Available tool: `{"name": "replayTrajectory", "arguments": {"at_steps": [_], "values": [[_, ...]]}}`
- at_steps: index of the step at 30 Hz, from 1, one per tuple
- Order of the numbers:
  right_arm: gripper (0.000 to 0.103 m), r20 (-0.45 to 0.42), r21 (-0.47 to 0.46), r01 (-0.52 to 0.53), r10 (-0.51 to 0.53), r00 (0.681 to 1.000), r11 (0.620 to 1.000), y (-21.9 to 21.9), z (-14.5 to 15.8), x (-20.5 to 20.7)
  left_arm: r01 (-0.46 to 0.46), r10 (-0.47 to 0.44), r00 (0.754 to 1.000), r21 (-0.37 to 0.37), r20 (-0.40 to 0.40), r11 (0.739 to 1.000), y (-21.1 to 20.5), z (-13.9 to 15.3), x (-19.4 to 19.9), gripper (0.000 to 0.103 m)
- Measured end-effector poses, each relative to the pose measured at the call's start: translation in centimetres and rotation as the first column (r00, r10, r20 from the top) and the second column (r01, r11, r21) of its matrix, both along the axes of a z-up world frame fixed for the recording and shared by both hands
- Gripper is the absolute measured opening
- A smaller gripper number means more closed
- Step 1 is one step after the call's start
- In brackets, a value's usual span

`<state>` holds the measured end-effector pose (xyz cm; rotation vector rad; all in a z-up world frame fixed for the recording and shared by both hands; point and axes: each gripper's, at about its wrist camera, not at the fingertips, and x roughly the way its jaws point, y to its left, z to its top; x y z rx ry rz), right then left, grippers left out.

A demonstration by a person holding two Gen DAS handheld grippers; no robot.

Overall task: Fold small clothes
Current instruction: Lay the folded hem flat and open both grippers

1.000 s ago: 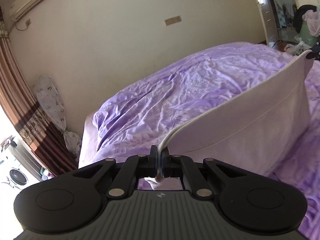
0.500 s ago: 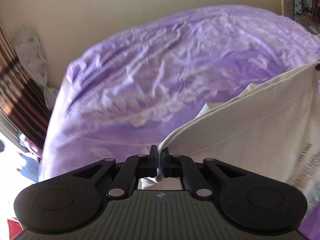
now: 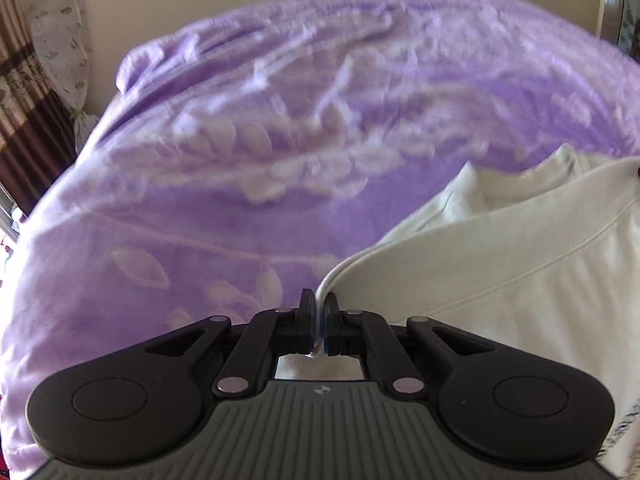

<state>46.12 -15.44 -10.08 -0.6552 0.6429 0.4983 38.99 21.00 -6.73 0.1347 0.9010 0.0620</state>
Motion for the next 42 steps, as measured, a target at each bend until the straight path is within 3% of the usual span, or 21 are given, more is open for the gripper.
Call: {"name": "replayTrajectory", "arguments": {"at_steps": [3,8,14,16,17,19,22,30,34,38,42], "values": [[0.000,0.059,-0.011,0.008,-0.007,0.998,1.000,0.1,2.2,-1.3,0.015,-0.016,0.999,0.021,0.051,1.000,-0.5,2.5,-0.7,0.003],[0.000,0.067,0.005,0.053,-0.054,0.996,0.999,0.6,4.3,0.8,-0.012,0.010,0.998,0.043,0.064,0.999,-0.6,4.0,1.2,0.003],[0.000,-0.012,0.009,0.095,-0.095,0.995,0.995,1.5,2.0,4.3,-0.060,0.060,0.998,-0.017,0.029,0.998,0.4,1.5,4.3,0.004],[0.000,-0.040,0.018,0.105,-0.105,0.994,0.994,1.5,1.1,5.0,-0.088,0.089,0.996,-0.034,0.019,0.995,0.8,0.7,4.6,0.017],[0.003,-0.035,0.019,0.110,-0.110,0.993,0.994,1.5,0.9,5.0,-0.096,0.097,0.995,-0.048,0.023,0.994,1.1,0.5,4.4,0.019],[0.026,-0.029,0.027,0.119,-0.118,0.993,0.992,1.3,1.0,4.9,-0.108,0.110,0.993,-0.070,0.032,0.992,1.6,0.5,3.9,0.029],[0.046,-0.034,0.043,0.133,-0.131,0.991,0.990,0.7,2.0,4.2,-0.121,0.124,0.991,-0.074,0.041,0.990,2.1,1.3,2.3,0.039],[0.053,-0.076,0.060,0.213,-0.208,0.975,0.975,-2.5,5.4,-0.6,-0.165,0.166,0.986,-0.127,0.001,0.978,2.1,4.0,-4.1,0.040],[0.054,-0.182,0.140,0.279,-0.252,0.950,0.950,-5.4,6.8,-4.4,-0.198,0.200,0.980,-0.251,-0.016,0.948,2.7,5.2,-8.7,0.040],[0.054,-0.286,0.249,0.340,-0.266,0.921,0.907,-8.5,7.4,-9.0,-0.238,0.253,0.967,-0.402,-0.018,0.884,4.0,5.8,-13.1,0.042],[0.054,-0.367,0.350,0.411,-0.281,0.887,0.842,-11.4,6.8,-13.1,-0.286,0.307,0.951,-0.489,-0.039,0.824,5.1,5.3,-16.6,0.043]]}}
